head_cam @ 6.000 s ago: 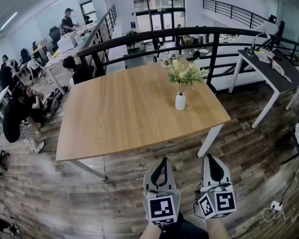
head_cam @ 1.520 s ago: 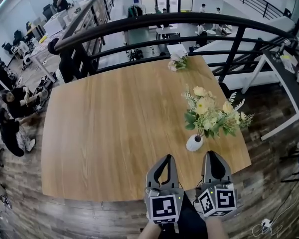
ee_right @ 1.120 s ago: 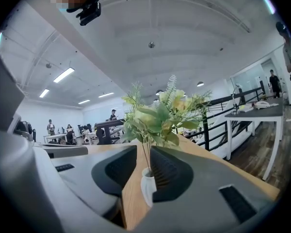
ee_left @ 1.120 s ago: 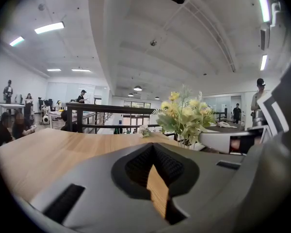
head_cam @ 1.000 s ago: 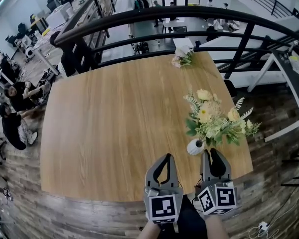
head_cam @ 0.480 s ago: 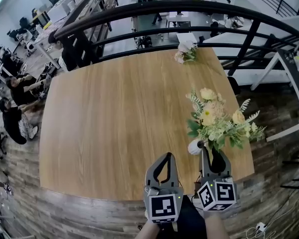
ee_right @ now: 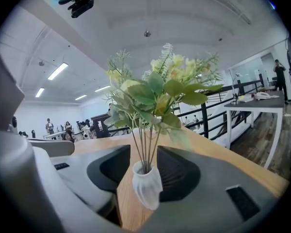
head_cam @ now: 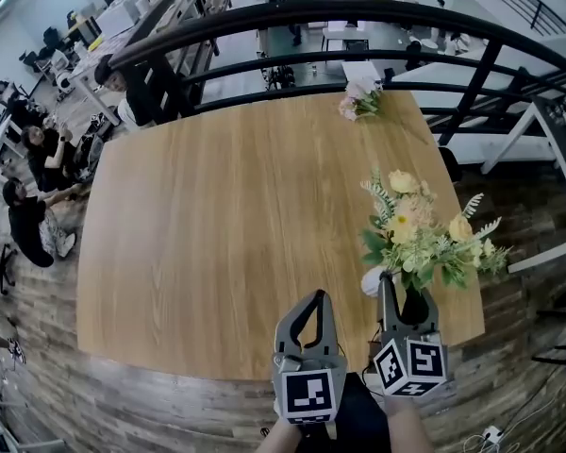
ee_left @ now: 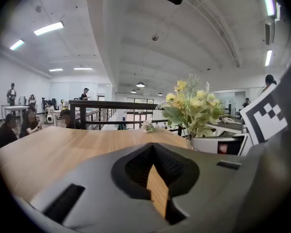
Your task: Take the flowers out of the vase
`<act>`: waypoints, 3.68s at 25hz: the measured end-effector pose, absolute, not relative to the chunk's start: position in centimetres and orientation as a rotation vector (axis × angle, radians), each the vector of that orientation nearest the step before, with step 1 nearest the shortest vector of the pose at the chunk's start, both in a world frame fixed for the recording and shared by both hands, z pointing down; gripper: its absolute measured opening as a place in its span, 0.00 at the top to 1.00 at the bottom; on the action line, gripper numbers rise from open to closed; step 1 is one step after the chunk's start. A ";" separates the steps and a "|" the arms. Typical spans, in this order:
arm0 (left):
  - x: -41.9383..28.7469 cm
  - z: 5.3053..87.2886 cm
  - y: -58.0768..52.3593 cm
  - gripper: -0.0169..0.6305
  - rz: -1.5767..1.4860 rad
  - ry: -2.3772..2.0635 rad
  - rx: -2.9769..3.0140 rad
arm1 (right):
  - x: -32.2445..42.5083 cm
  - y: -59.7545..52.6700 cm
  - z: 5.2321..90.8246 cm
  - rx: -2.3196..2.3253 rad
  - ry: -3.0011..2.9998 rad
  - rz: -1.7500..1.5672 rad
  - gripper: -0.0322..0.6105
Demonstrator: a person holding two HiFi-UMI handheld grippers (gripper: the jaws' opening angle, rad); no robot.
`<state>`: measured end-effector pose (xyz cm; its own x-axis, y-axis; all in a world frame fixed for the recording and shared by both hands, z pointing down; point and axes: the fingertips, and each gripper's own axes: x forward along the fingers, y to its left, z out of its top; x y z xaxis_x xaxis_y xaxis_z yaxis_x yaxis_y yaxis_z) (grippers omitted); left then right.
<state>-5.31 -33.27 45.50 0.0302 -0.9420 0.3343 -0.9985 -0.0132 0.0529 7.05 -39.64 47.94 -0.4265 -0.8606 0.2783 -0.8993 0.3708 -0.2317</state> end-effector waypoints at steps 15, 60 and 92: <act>-6.3 46.1 -33.7 0.95 0.306 -2.014 1.994 | 6.0 -41.3 48.1 1.580 -2.526 0.500 0.65; -5.4 44.8 -34.6 0.95 0.267 -2.076 1.996 | 6.6 -42.6 44.8 1.541 -2.628 0.294 0.89; -7.7 39.3 -35.4 0.95 0.113 -2.210 2.078 | 6.5 -42.9 35.5 1.626 -2.740 0.213 0.89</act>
<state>-7.73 -35.40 39.27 -0.0599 -0.9899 0.1283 -0.9979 0.0628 0.0186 6.48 -42.91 35.52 -0.4801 -0.8769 0.0237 -0.8700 0.4726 -0.1407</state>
